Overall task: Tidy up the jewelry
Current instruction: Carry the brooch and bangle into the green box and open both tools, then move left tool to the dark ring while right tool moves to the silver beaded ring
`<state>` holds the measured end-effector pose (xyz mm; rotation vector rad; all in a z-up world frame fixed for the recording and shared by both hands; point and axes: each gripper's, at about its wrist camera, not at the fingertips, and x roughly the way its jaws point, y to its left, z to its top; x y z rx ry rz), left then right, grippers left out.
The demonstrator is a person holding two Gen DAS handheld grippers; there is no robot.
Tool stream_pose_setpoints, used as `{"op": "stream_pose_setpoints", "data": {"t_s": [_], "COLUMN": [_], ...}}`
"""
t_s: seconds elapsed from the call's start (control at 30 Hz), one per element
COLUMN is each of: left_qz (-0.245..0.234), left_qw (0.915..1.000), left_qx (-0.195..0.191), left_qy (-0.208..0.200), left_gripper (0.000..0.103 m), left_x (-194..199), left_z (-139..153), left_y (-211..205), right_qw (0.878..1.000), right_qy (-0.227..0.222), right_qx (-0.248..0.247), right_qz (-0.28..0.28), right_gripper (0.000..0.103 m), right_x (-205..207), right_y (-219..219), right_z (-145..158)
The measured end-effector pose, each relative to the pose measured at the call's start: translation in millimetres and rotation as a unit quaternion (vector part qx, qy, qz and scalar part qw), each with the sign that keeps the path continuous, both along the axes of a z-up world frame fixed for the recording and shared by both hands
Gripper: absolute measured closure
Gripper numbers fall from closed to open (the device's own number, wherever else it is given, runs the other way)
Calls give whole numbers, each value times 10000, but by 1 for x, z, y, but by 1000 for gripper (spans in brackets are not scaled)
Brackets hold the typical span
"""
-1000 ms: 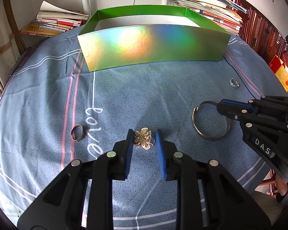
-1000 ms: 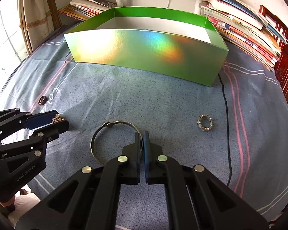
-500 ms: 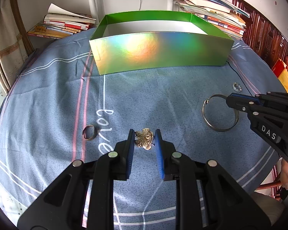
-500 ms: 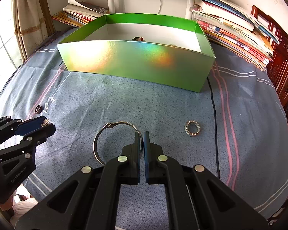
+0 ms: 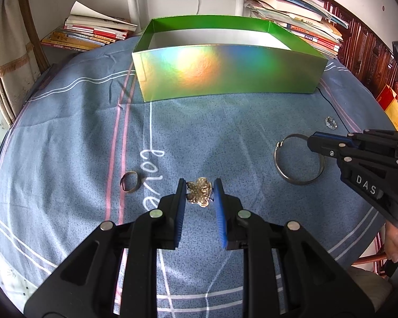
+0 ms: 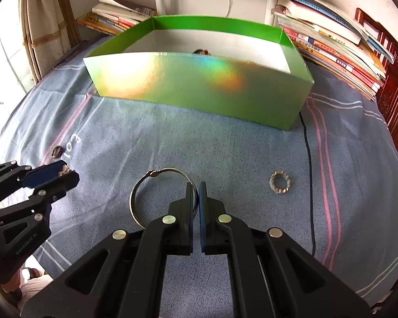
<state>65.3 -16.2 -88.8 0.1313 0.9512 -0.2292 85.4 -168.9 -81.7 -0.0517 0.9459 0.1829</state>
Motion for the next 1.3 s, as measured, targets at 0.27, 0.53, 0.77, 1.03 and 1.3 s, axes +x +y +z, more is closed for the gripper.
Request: {"op": "stream_pose_setpoints", "data": {"t_s": [0.27,0.53,0.77,1.03,1.3], "left_qz": [-97,17,76,160,603], "left_qw": [9979,9949,9981,9966,9956], "left_qx": [-65,-85,72,68,150], "left_qy": [-634,-1002,-610,-804,-699], "left_gripper": [82,82,81,49,41], "left_x": [39,132,191,174,93], "left_z": [60,100,72,78,63], "left_y": [2,-5,-20,-12,35], "right_qw": [9938,9939,9972,9933,9942], "right_qy": [-1004,-840,-449,-937,-509], "right_qx": [381,428,325,369,227], "right_qz": [-291,-571,-503,-561,-915], "right_gripper": [98,98,96,54,54], "right_x": [43,129,168,116,29], "right_y": [-24,-25,-12,-36,-83], "right_z": [81,76,49,77,45]}}
